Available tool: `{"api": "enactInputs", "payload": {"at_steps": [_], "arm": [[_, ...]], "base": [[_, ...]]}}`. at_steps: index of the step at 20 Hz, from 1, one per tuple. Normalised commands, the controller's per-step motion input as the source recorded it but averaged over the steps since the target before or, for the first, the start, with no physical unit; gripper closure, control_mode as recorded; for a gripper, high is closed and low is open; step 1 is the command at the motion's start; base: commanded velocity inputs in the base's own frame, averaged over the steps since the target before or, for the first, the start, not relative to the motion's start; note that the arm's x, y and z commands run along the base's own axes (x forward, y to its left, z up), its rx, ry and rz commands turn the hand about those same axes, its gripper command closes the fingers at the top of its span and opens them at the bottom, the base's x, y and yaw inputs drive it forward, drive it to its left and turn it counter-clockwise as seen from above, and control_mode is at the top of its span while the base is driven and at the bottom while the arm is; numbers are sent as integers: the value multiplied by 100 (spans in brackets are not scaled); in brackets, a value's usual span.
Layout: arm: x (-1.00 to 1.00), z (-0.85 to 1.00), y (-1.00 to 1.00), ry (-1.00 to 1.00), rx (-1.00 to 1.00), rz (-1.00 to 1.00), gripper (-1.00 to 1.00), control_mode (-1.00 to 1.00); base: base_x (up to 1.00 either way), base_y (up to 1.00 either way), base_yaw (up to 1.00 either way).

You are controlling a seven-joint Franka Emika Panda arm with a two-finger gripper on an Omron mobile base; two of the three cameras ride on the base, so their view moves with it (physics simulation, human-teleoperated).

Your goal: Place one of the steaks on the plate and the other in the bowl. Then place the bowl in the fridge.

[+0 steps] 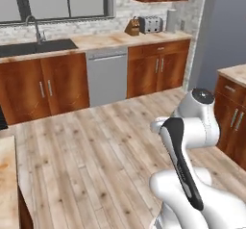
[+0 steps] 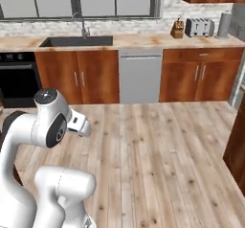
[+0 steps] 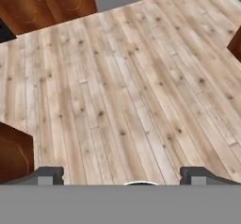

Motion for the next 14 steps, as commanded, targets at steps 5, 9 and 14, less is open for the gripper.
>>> {"api": "enactInputs", "payload": {"at_steps": [5, 9, 14], "arm": [[0, 0, 0, 0, 0, 0, -100, 100], [0, 0, 0, 0, 0, 0, -100, 100], [0, 0, 0, 0, 0, 0, -100, 100]], "base": [[100, 27, 28], [100, 14, 32], [100, 0, 71]]}}
